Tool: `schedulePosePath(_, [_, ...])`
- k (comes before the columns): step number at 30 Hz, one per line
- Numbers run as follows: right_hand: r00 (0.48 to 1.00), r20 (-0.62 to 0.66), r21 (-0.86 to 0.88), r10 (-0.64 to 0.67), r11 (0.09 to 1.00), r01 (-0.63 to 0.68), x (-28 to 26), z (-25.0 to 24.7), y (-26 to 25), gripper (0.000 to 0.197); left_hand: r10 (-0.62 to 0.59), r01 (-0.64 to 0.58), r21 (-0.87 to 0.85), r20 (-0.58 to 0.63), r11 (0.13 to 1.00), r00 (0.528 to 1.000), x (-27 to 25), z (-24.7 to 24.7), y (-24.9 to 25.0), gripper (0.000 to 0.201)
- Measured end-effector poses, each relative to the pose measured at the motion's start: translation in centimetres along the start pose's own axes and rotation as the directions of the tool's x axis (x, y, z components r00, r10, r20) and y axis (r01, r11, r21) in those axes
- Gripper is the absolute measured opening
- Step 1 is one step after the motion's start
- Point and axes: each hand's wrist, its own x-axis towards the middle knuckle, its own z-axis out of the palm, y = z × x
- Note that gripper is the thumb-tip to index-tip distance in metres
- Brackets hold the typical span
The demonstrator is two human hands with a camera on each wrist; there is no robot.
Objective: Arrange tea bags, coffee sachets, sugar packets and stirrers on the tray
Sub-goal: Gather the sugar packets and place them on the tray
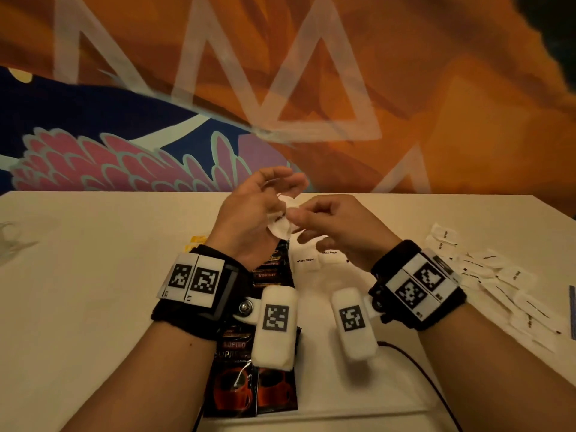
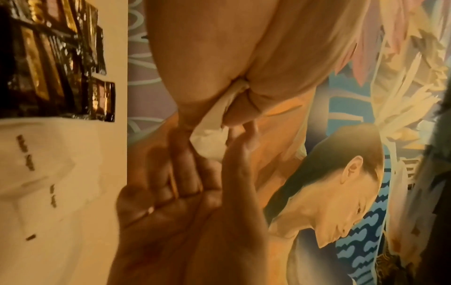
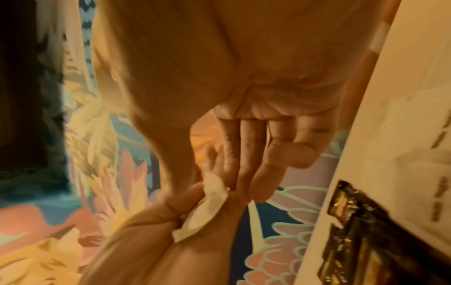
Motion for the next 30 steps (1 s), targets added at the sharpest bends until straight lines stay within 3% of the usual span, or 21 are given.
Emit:
schedulePosePath(3, [0.99,-0.082,0.015,-0.112,0.993,0.114,-0.1,0.0,-0.1,0.012,-0.008,0.007,0.018,0.044,1.0,0.999,-0.2,0.5,-0.4,0.048])
schedulePosePath(5, [0.977,-0.15,0.048,-0.152,0.986,0.161,0.0,-0.5,0.0,0.008,0.014,-0.021,0.185,0.043,0.982,0.999,0.0,0.1,-0.6,0.049])
schedulePosePath(9, [0.957,-0.197,-0.055,-0.215,0.976,0.208,0.5,-1.0,0.2,0.013,0.087,-0.13,0.649,0.099,0.75,0.991,0.2,-0.4,-1.2,0.039])
schedulePosePath(12, [0.947,-0.217,-0.085,-0.235,0.971,0.222,0.6,-1.0,0.3,0.008,0.191,-0.206,0.726,0.104,0.656,0.976,0.1,-0.6,-1.3,0.014])
schedulePosePath(15, [0.963,-0.202,0.068,-0.178,0.978,0.195,0.5,-0.9,0.4,0.014,0.278,-0.2,0.669,-0.011,0.716,0.96,0.3,-1.0,-1.3,0.004])
schedulePosePath(18, [0.986,-0.119,0.142,-0.117,0.981,0.134,0.5,-0.6,0.6,0.015,0.229,-0.138,0.525,-0.111,0.84,0.967,0.3,-1.0,-1.1,0.005])
schedulePosePath(25, [0.954,-0.258,0.214,-0.152,0.954,0.21,0.8,-1.2,0.8,0.013,0.275,-0.146,0.556,-0.156,0.818,0.949,0.4,-1.6,-0.5,0.01])
schedulePosePath(30, [0.962,-0.213,0.112,-0.169,0.974,0.196,0.7,-0.1,1.2,0.011,0.242,-0.146,0.487,-0.141,0.861,0.96,0.3,-0.5,-1.3,0.011])
